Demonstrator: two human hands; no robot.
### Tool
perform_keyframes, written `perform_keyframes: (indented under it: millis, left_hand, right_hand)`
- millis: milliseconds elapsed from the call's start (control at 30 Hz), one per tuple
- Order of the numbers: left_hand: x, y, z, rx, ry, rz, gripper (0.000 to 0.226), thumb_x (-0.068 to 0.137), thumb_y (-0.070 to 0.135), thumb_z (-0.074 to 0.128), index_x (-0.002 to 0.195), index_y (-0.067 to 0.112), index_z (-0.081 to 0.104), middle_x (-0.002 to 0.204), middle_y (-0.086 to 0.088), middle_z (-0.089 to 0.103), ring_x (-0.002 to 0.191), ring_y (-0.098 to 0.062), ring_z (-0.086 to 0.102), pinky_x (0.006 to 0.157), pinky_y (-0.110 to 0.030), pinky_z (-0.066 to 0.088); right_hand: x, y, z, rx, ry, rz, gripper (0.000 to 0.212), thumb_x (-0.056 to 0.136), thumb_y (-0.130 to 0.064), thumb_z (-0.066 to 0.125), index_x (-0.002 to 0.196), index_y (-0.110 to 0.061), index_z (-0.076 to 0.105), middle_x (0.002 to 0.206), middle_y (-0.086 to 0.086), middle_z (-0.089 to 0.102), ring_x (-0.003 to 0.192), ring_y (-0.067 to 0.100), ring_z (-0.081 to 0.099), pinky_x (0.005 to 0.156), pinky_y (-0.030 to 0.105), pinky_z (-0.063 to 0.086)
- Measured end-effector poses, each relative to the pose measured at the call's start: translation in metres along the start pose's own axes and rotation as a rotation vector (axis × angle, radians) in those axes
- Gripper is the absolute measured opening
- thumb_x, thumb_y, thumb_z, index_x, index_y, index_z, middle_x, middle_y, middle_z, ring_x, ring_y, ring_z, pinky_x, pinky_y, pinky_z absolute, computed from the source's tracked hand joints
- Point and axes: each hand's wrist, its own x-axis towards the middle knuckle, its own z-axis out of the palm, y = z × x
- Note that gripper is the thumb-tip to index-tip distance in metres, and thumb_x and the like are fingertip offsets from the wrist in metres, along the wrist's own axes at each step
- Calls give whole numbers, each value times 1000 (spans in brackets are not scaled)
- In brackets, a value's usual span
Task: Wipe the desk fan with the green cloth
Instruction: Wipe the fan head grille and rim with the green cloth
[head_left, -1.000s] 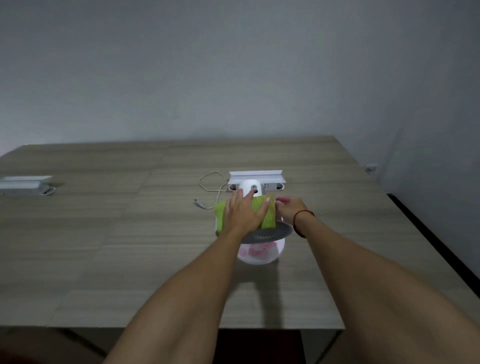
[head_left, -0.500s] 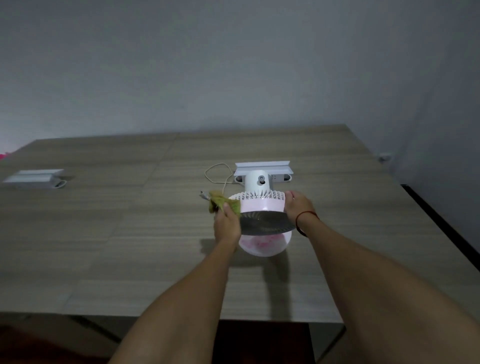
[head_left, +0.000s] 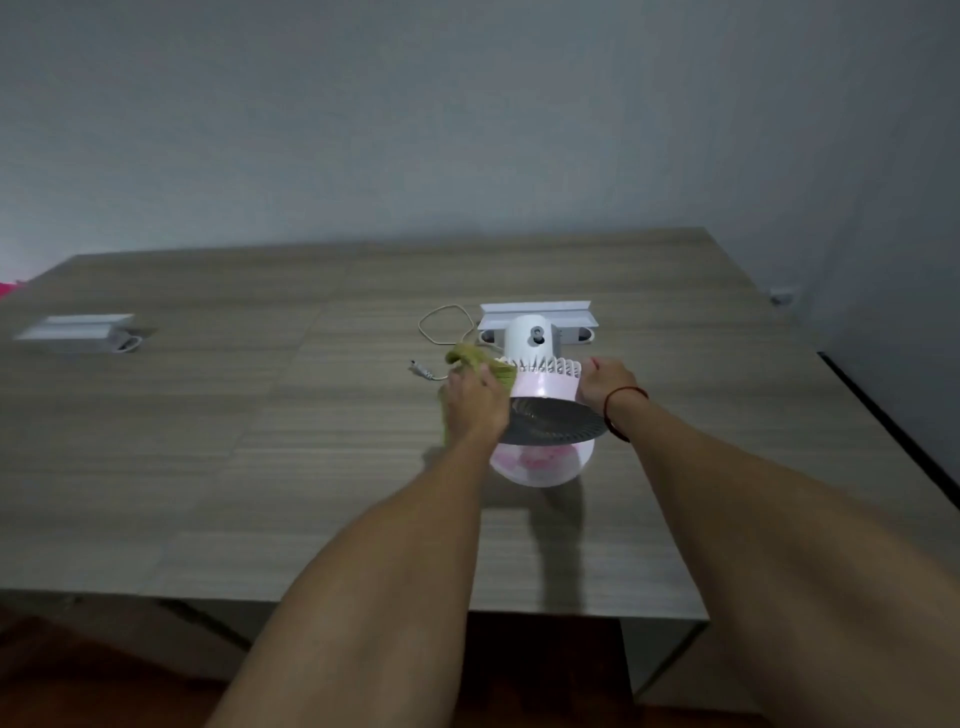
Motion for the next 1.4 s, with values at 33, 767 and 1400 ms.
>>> perform_keyframes:
  millis: [33,767,1400]
  left_hand:
    - [-8,7,0,61,-1,126,50,102,31,24,140,3,38,148,-24,38,137,-38,35,115,-49,27]
    - [-25,3,12,329,-35,870,51,98,37,29,144,17,41,156,-8,33,147,-26,26,120,-44,15]
    - [-8,1,11,-59,77,431,52,99,31,32,143,6,39,154,-15,35,146,-28,25,121,-41,19]
  right_hand:
    - [0,-1,0,-3,-6,8,36,98,-20,34,111,0,61,123,23,59,108,33,56,86,33,41]
    - [-7,4,12,96,98,-25,21,91,-15,51,95,-4,68,111,23,66,105,34,61,89,37,46]
    - [-5,-2,18,132,293,61,39,97,-30,38,102,-3,67,113,24,65,102,37,60,84,36,46]
